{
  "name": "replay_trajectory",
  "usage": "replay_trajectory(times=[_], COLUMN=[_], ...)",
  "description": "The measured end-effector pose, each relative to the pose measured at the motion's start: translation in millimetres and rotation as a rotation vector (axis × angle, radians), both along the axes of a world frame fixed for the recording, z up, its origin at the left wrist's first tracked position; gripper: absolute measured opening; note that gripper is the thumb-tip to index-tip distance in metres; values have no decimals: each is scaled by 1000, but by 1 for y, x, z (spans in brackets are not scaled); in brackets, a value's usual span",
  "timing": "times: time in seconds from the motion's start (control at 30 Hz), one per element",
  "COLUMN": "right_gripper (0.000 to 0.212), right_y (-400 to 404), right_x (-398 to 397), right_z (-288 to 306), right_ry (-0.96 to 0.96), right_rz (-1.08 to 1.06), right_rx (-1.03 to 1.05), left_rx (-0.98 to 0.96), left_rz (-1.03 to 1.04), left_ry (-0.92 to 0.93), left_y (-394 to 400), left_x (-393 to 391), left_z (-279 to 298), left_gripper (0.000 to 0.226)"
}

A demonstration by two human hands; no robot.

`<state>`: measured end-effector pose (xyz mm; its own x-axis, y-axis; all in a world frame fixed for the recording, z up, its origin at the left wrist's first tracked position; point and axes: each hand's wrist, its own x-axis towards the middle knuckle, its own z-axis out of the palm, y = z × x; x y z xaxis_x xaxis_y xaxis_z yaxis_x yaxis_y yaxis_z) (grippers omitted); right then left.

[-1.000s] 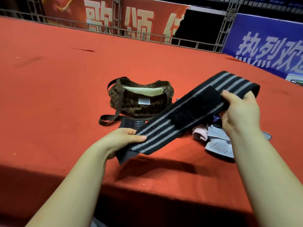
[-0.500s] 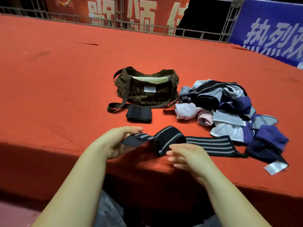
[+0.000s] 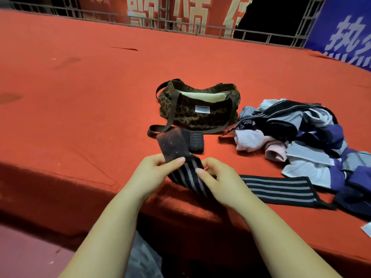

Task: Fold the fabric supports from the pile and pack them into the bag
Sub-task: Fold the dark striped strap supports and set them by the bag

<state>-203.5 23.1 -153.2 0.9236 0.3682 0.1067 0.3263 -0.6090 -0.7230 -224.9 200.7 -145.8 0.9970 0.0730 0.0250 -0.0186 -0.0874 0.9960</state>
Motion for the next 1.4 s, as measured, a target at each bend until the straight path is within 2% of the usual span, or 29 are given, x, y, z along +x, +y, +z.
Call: replay_trajectory(times=[0.07, 0.13, 0.17, 0.2, 0.27, 0.3, 0.37, 0.43, 0.47, 0.53, 0.57, 0.6, 0.7, 0.73, 0.8, 0.9, 1.0, 1.07, 1.13, 1.17, 1.23, 1.3, 1.4], right_gripper=[26, 43, 43, 39, 29, 22, 8, 26, 31, 38, 41, 43, 46, 45, 45, 38, 22, 23, 19, 24, 35, 39, 41], right_y=[-2, -10, -16, -25, -44, -53, -70, -78, -81, -85, -88, -90, -101, -106, -119, -143, -167, -179, -189, -194, -205, -220, -249], right_x=[5, 12, 17, 22, 31, 36, 43, 47, 48, 50, 50, 50, 51, 50, 47, 44, 42, 41, 38, 36, 32, 25, 14], right_z=[-1, -6, -9, -10, -7, -5, 0, 5, 6, 10, 11, 12, 16, 18, 20, 21, 18, 14, 13, 14, 15, 15, 14], right_ry=[60, -45, -99, -121, -45, 8, 93, 144, 145, 151, 148, 147, 195, 233, 338, 410, 333, 254, 189, 168, 179, 235, 333], right_rz=[43, 58, 39, -12, -149, -200, -219, -204, -203, -222, -233, -239, -237, -229, -218, -208, -171, -161, -180, -195, -235, -270, -304], right_rx=[-188, -579, -727, -788, -717, -645, -522, -455, -452, -494, -523, -544, -579, -582, -531, -468, -569, -571, -520, -502, -478, -434, -415], left_rx=[10, -7, -8, 0, 99, 216, 583, 947, 1013, 975, 984, 1031, 1065, 1063, 1147, 1277, 1305, 1302, 1166, 1082, 999, 1118, 1303], left_rz=[80, 181, 235, 297, 417, 457, 493, 518, 551, 615, 604, 560, 198, 45, -157, -131, -58, -45, -174, -270, -427, -477, -418], left_ry=[-38, -21, -5, 16, 68, 102, 182, 201, 179, 137, 114, 81, -104, -86, 64, 192, 280, 142, -59, -101, -43, 37, 60], left_y=[1, 2, 5, 9, 21, 24, 24, 16, 12, 9, 10, 8, -14, -27, -49, -65, -80, -102, -128, -142, -168, -185, -195], left_x=[5, 12, 16, 19, 27, 30, 33, 36, 38, 41, 43, 44, 46, 43, 38, 37, 41, 41, 39, 38, 35, 36, 40], left_z=[-5, -14, -19, -25, -39, -46, -57, -64, -67, -62, -61, -60, -59, -58, -63, -66, -60, -53, -45, -42, -41, -48, -61], left_gripper=[17, 22, 22, 21, 21, 24, 33, 46, 58, 96, 108, 109, 75, 67, 67, 71, 64, 60, 57, 57, 60, 67, 70])
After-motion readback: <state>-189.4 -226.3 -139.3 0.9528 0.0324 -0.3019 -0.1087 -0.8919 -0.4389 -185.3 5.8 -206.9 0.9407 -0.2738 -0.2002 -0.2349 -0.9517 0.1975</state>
